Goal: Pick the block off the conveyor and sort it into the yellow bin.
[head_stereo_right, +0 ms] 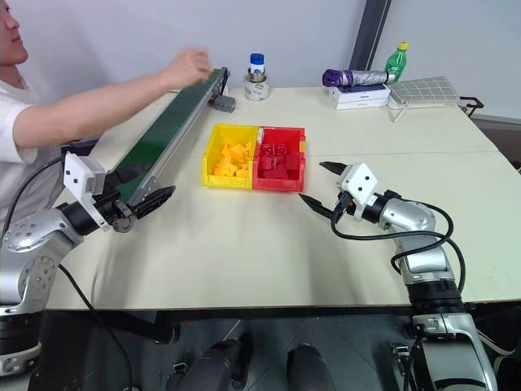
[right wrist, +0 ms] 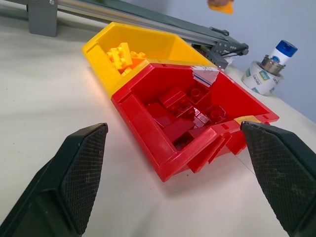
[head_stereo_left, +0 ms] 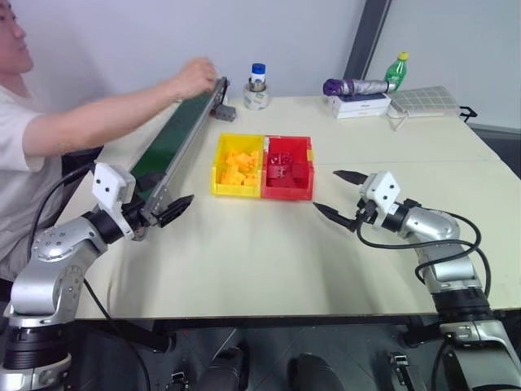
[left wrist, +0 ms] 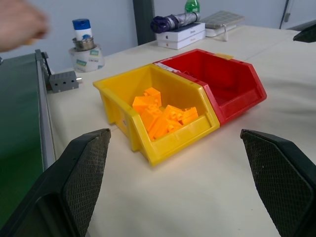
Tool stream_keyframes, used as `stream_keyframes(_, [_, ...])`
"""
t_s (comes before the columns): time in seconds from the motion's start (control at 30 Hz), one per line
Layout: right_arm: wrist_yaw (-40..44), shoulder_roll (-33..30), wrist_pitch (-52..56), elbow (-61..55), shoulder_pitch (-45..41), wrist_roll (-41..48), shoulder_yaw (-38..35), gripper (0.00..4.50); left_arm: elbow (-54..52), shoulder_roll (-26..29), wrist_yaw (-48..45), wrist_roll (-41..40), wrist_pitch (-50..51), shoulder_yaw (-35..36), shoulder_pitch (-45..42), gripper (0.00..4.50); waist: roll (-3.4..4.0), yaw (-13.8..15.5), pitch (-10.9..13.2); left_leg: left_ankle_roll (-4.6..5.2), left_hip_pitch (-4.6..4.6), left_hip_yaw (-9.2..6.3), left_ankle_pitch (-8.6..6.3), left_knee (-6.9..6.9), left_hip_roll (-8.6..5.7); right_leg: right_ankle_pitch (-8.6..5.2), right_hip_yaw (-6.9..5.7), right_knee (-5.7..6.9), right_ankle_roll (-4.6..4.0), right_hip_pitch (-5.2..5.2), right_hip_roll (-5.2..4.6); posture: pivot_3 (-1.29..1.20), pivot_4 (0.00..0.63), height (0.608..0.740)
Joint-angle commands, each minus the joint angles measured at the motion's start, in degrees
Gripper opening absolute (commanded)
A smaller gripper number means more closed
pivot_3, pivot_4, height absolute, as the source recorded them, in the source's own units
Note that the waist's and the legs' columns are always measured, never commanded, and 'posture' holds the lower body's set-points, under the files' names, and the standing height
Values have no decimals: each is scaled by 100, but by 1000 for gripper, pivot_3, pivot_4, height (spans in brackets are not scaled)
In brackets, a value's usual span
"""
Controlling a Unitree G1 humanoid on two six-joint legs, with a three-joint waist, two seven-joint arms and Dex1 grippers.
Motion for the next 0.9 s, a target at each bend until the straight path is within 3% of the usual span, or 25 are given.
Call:
stream_keyframes(0.03, [-13,29,-89,-55,-98,41,-54,4500,-196,44,-6,41,-204,92,3,4452,0,0,0,0,0,0,0,0,0,0,0,0,0,0,0,0,150,740])
stream_keyframes(0.47, [-8,47,-100,-23,-111,38,-41,4500,-337,-62,309,134,-389,361,270,4452,0,-4,0,0,0,0,0,0,0,0,0,0,0,-1,0,0,150,740])
stream_keyframes(0.9, [26,153,-195,147,-225,34,7,4500,-957,-887,1895,790,-1212,1467,1619,4452,0,1,-1,0,2,3,0,1,1,0,1,-1,0,3,-1,0,150,740])
